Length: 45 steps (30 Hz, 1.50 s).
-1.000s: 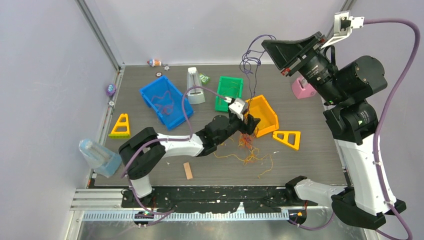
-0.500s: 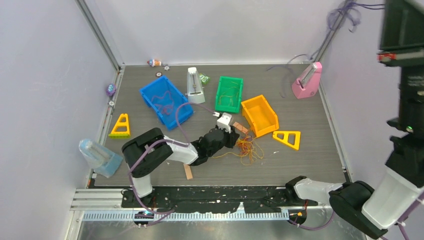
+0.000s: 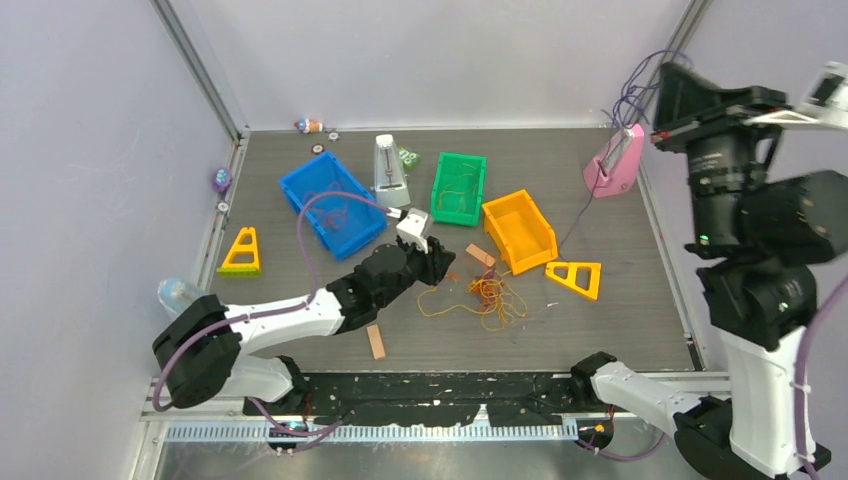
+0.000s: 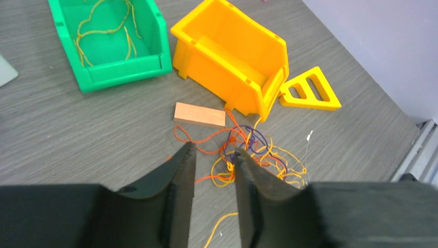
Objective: Untangle the cables
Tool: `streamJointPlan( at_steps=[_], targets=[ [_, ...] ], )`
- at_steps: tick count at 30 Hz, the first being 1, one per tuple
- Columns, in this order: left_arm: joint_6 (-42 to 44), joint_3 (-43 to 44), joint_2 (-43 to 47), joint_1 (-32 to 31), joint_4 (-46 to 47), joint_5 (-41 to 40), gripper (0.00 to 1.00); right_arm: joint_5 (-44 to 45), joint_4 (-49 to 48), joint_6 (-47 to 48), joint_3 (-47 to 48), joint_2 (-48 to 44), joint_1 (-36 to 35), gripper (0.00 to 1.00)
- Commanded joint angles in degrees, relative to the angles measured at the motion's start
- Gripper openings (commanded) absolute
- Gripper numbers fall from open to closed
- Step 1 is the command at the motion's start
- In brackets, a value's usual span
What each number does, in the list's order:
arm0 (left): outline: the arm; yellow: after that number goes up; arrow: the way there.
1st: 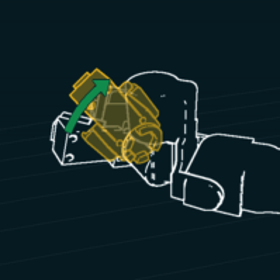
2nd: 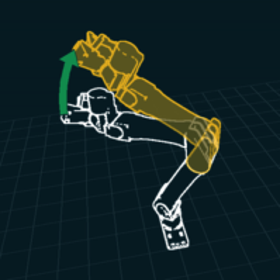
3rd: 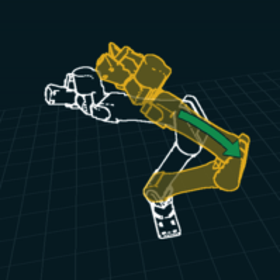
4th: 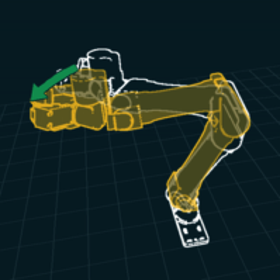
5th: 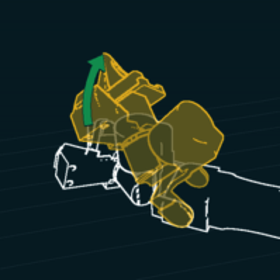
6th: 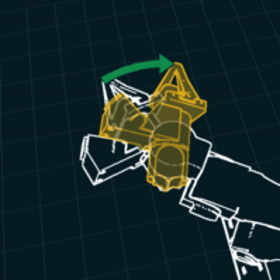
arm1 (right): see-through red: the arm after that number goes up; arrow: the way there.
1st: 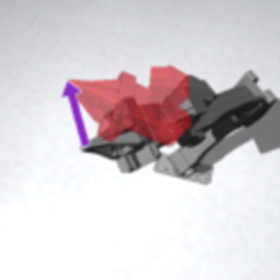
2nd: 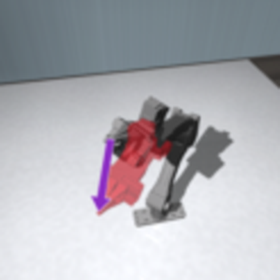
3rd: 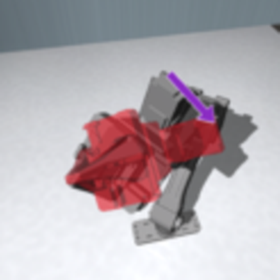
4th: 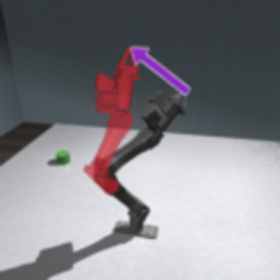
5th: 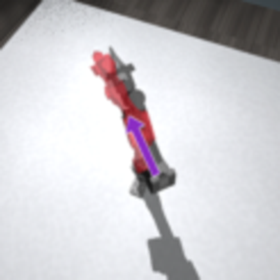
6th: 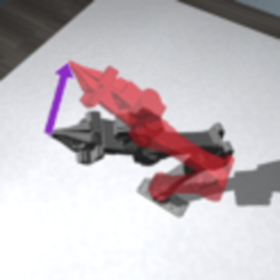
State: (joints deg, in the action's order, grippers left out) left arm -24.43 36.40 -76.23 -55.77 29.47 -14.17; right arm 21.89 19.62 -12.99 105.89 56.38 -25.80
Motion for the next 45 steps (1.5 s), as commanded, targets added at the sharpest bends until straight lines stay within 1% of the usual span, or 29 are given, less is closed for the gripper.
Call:
streamJointPlan(
  at_steps=[1, 4, 7, 10, 14, 18, 24, 31, 34, 40, 45],
  targets=[
    [1.3, 5.5, 2.0, 0.2, -15.7, 4.2, 0.4, 6.7, -0.8, 5.0, -3.1, 0.4, 0.1, 0.05],
    [-0.9, 5.7, 4.1, 0.1, -18.4, 3.7, 0.54, 6.0, -0.7, 5.3, -4.8, 1.2, 0.1, 0.05],
    [-1.5, 5.0, 6.9, 0.2, -20.6, 1.5, 0.67, 4.1, -0.4, 4.9, -6.0, 2.6, 0.1, 0.05],
    [-0.8, 5.3, 10.1, 0.2, -24.3, -0.5, 0.72, 3.3, 0.4, 4.9, -5.9, 5.1, 0.1, 0.05],
    [0.0, 5.4, 13.7, 0.2, -28.5, -2.0, 0.75, 4.2, 0.7, 6.2, -5.6, 8.1, 0.2, 0.05],
    [0.2, 5.4, 15.8, 0.2, -31.9, -2.1, 0.76, 6.4, 1.7, 7.2, -6.0, 10.2, 0.7, 0.05],
    [-0.2, 4.3, 16.6, 0.2, -32.6, -1.0, 0.76, 7.3, 4.6, 7.2, -10.5, 10.7, 1.3, 0.05],
    [-0.2, 4.9, 15.4, 0.2, -32.6, 0.0, 0.76, 7.7, 4.9, 7.8, -14.1, 10.1, 2.1, 0.05],
    [-0.2, 5.1, 15.3, 0.2, -32.7, 0.0, 0.76, 6.9, 4.8, 8.7, -13.7, 11.1, 2.4, 0.05],
    [-0.2, 4.8, 16.0, 0.2, -33.0, -0.5, 0.77, 0.9, 5.9, 12.6, -12.9, 14.1, 2.8, 0.05],
    [-0.1, 4.9, 16.1, 0.2, -33.4, -0.2, 0.77, -0.4, 6.5, 12.6, -16.5, 15.9, 3.1, 0.05]
  ],
)
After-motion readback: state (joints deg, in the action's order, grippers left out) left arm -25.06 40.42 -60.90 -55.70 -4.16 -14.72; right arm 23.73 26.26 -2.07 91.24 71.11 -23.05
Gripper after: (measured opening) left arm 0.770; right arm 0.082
